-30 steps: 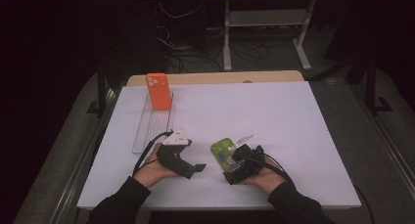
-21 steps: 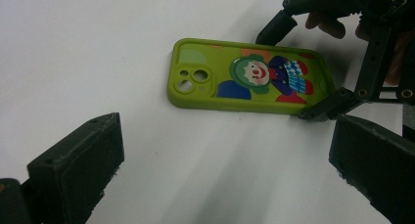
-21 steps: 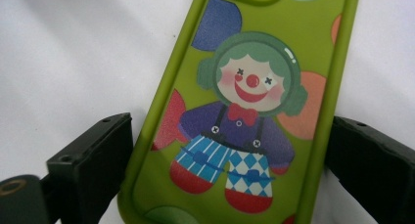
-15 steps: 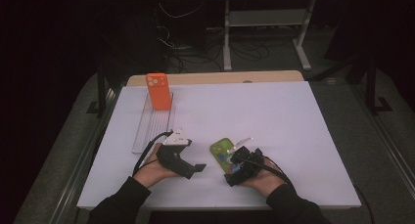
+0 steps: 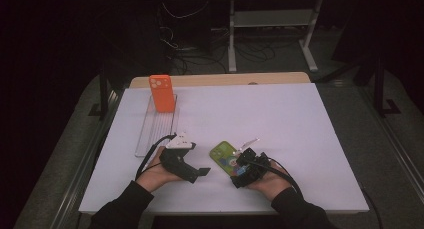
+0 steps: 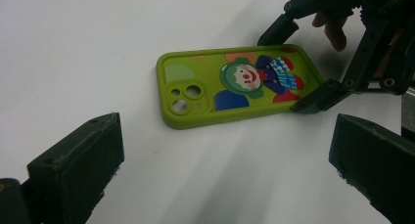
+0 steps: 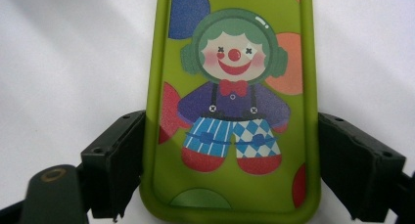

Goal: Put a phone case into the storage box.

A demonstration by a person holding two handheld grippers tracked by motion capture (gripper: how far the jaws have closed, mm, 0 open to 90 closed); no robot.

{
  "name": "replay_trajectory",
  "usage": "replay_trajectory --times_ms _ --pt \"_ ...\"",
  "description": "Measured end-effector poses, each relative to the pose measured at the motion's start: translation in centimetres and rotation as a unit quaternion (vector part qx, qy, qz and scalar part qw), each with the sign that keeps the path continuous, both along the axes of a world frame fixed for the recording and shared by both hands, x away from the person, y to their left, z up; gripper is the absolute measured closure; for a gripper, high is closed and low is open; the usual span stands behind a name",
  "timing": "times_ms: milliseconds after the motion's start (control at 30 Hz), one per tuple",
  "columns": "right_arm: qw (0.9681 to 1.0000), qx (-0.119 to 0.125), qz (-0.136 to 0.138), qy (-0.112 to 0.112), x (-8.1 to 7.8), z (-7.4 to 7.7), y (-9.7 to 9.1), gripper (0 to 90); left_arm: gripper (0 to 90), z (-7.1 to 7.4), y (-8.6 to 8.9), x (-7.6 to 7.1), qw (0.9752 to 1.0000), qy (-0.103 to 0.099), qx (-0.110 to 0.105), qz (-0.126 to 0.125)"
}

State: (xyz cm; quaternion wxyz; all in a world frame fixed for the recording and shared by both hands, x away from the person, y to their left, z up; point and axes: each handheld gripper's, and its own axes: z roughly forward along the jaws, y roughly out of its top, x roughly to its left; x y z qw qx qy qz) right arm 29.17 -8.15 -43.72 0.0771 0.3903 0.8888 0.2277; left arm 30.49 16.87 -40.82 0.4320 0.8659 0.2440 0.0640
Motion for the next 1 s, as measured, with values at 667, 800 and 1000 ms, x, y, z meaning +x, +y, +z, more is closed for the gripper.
replay_trajectory --times_ms 667,800,1000 --pt "0.9988 0.040 0.029 -0.004 0.8 1.1 -2.5 15.6 0.0 0.0 0.1 0.1 1.0000 0.000 -0.001 -0.003" --pt "0.9981 0.048 0.038 -0.007 1.3 1.7 -3.4 15.5 0.0 0.0 0.1 0.2 1.0000 0.000 -0.003 -0.006" --pt "0.9967 0.051 0.061 -0.013 2.3 2.6 -4.6 15.5 0.0 0.1 0.1 0.4 0.9999 0.006 -0.005 -0.009"
